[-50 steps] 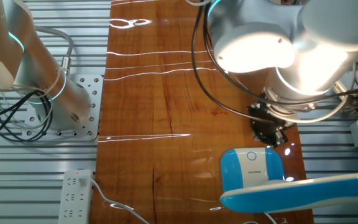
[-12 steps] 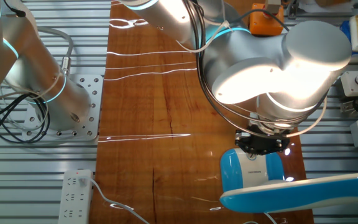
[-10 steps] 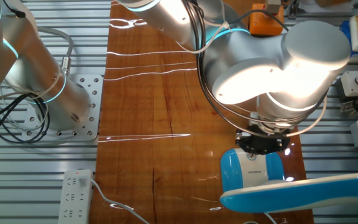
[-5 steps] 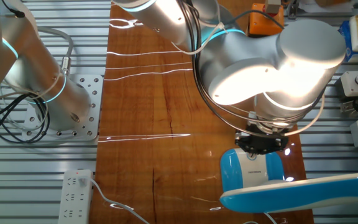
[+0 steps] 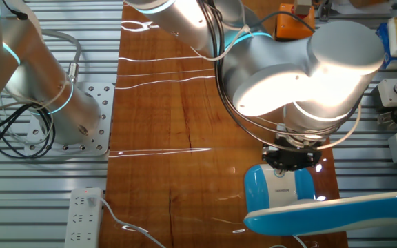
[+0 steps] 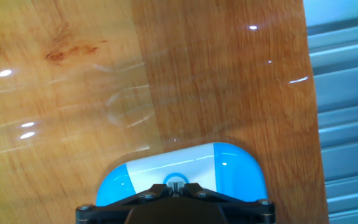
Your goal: Turn off the desk lamp by pressing the button
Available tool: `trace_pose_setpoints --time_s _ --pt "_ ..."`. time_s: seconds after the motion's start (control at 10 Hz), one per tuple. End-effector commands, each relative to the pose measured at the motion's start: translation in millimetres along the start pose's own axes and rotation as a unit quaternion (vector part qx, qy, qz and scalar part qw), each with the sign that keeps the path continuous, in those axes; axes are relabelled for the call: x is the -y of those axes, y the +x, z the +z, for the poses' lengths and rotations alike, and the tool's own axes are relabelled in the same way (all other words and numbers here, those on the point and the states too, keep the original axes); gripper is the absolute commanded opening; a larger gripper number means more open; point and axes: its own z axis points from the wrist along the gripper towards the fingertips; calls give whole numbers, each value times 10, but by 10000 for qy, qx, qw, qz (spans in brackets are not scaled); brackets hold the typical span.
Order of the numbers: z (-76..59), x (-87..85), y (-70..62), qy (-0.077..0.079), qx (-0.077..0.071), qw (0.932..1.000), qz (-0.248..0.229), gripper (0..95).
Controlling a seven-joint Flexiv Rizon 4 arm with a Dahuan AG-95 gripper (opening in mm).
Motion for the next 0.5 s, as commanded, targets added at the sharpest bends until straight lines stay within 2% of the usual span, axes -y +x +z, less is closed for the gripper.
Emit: trace_pose_setpoints --time_s 0.1,0.5 --pt "23 1 1 77 -23 10000 -1 0" --pt "60 1 -11 152 -35 9999 -29 0"
